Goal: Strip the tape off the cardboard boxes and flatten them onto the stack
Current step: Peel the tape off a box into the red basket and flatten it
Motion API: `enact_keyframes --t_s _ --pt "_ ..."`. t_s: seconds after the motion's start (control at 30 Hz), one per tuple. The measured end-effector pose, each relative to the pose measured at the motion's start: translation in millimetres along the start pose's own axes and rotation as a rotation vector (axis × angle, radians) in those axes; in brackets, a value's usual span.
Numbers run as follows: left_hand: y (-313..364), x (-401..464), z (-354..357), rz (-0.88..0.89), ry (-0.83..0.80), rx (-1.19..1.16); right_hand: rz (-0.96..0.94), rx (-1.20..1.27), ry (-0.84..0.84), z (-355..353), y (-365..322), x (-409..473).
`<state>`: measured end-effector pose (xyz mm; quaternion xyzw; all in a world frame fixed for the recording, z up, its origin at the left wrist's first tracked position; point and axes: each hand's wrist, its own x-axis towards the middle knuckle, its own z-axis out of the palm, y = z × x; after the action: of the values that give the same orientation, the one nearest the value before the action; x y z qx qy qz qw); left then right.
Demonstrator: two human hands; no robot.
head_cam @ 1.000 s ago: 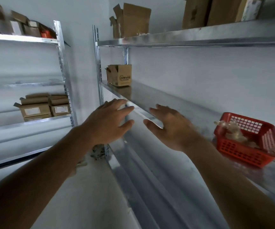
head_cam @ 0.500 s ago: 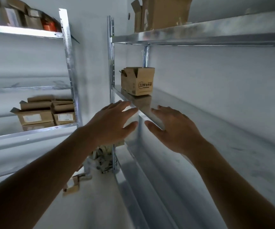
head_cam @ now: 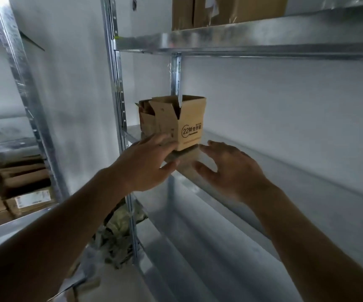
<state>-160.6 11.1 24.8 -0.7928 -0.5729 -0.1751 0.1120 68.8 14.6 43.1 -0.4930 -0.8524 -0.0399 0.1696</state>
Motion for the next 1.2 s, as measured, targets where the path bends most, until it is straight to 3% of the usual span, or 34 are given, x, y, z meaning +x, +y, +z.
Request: enact_keyframes --t_s 0.4,0.67,0.83,0.93,1.1,1.2 --pt "-139 119 65 -0.021 0.002 -0.054 0.024 0.01 0.056 70 1 174" --pt "-201 178 81 0.077 0.129 -0.089 0.065 -0.081 0.129 75 2 244" --pt "-224 197 88 0.157 0.178 -0.221 0.141 -0.28 0.173 81 -1 261" --pt "-235 205 91 0.248 0.242 -0.23 0.218 -0.393 0.097 87 -8 258" --pt "-237 209 95 0.37 0.264 -0.3 0.315 -0.241 0.11 105 -17 254" --pt "-237 205 105 0.461 0.219 -0.343 0.333 -0.233 0.233 114 -17 249"
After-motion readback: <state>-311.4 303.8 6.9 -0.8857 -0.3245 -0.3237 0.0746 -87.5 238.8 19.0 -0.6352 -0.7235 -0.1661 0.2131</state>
